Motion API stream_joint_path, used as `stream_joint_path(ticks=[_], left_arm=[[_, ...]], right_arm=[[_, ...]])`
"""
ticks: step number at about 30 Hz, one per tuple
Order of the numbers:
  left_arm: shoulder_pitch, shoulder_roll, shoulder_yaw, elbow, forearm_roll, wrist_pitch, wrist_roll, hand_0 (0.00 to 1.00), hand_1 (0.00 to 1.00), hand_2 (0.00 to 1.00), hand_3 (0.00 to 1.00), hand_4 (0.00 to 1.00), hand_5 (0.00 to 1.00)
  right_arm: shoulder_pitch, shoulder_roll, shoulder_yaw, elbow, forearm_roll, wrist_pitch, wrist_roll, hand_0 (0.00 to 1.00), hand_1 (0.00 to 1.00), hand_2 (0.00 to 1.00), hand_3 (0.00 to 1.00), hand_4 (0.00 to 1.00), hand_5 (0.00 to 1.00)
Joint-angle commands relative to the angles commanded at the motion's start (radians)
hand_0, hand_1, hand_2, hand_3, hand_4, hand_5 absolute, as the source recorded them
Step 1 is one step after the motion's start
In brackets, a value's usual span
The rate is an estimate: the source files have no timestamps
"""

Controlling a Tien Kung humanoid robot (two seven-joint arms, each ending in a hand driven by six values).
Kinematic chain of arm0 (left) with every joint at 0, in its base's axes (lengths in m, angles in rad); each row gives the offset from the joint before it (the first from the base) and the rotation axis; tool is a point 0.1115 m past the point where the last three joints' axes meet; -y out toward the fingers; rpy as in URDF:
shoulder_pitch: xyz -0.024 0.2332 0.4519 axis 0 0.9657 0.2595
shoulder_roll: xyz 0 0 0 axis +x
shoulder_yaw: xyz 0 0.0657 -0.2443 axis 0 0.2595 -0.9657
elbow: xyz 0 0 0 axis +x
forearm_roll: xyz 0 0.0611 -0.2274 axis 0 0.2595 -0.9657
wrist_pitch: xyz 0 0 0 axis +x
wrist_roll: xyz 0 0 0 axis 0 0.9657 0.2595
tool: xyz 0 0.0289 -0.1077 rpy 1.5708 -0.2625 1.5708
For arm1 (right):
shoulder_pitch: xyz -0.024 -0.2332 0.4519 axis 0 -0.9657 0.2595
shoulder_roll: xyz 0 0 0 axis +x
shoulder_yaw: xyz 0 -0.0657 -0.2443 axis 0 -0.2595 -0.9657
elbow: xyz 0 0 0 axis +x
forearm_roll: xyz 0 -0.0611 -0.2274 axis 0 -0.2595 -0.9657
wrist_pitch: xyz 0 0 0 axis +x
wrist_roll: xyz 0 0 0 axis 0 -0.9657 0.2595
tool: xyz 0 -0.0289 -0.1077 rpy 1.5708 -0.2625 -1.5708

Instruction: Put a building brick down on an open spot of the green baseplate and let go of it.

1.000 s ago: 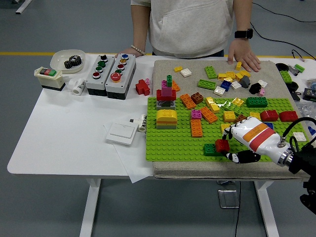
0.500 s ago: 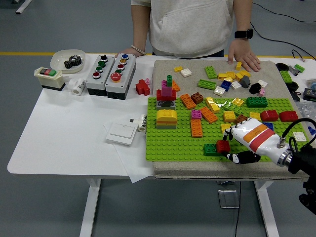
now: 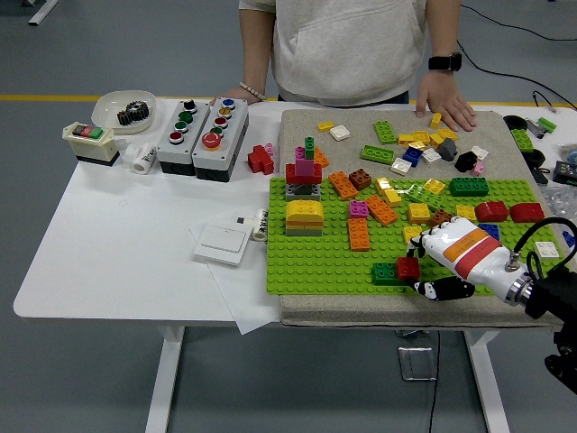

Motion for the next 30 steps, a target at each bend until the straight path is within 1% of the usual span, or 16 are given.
stream_joint_path(ticks=[30], left_arm=[[-0.008,0.0,0.006,0.0,-0.014,-0.001,-0.003,0.738,0.721,0.724,0.588,0.642,0.666]], right_arm=[[0.009,0.004,-0.004,-0.003,0.0,0.0,0.009,0.29,0.452,0.517,0.51,0.694,0.454]])
